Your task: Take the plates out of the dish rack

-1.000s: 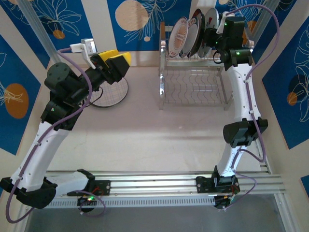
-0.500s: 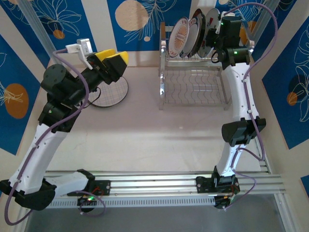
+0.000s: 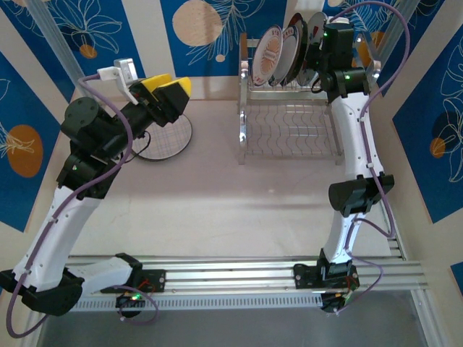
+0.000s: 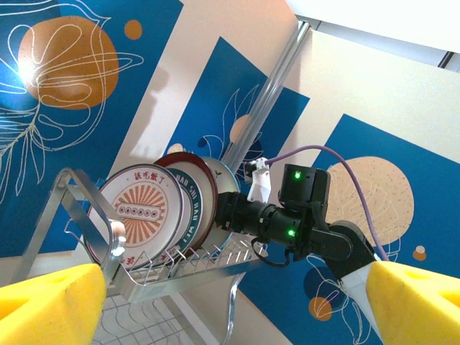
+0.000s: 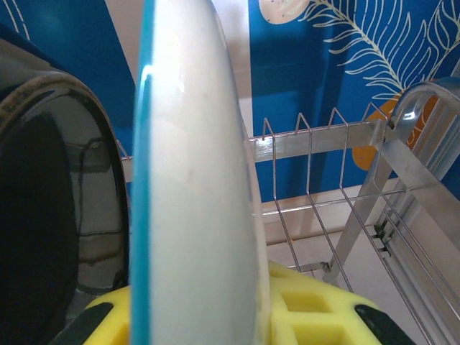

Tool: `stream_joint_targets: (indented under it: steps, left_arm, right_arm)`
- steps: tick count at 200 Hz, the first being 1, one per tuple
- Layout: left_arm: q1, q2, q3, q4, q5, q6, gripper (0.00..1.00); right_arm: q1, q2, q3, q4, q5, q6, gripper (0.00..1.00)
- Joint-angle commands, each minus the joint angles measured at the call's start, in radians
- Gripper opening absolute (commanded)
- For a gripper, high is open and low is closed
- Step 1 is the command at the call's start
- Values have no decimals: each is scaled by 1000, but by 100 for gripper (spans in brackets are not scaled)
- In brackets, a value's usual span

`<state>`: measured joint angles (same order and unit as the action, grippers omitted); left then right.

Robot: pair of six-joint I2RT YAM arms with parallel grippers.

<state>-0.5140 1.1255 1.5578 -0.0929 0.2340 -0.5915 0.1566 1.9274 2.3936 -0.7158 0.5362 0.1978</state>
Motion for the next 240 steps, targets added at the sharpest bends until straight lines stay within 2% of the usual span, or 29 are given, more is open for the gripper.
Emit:
stream_joint_targets:
  steps: [1, 44, 240]
  left_arm:
    - [-11, -23, -11, 30, -7, 16, 93]
    - [-11, -21, -13, 33, -6, 11, 93]
    - [-11, -6, -10, 64, 29, -18, 93]
  right_arm:
    - [35, -10, 87, 93, -8, -21, 0]
    - [53, 16, 147, 95, 65, -90, 0]
    - [67, -15, 237, 141, 204, -213, 0]
